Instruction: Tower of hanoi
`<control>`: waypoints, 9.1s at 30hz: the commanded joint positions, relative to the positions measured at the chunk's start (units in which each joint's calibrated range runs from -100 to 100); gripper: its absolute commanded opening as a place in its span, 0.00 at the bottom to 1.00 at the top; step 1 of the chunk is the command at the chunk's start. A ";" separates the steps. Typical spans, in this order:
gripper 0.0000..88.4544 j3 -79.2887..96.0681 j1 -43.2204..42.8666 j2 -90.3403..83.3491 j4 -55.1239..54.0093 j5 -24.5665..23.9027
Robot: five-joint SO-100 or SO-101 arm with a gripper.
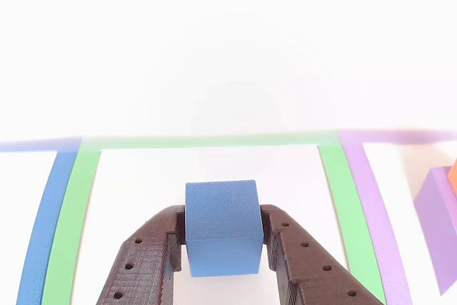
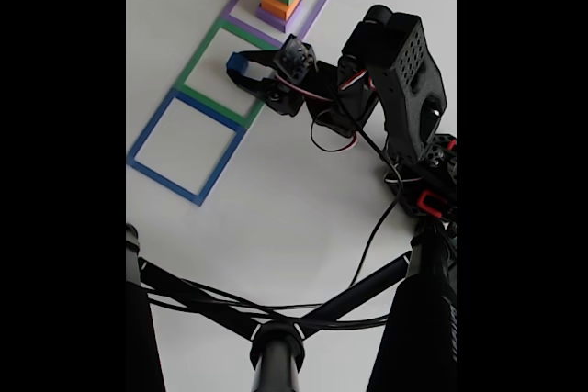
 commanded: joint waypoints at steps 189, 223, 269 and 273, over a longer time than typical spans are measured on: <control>0.16 -1.47 21.79 -23.54 19.20 0.00; 0.10 -6.38 18.24 -57.45 59.61 0.00; 0.10 -79.20 -15.03 -64.64 153.86 0.00; 0.10 -67.20 -16.75 -67.30 146.25 0.00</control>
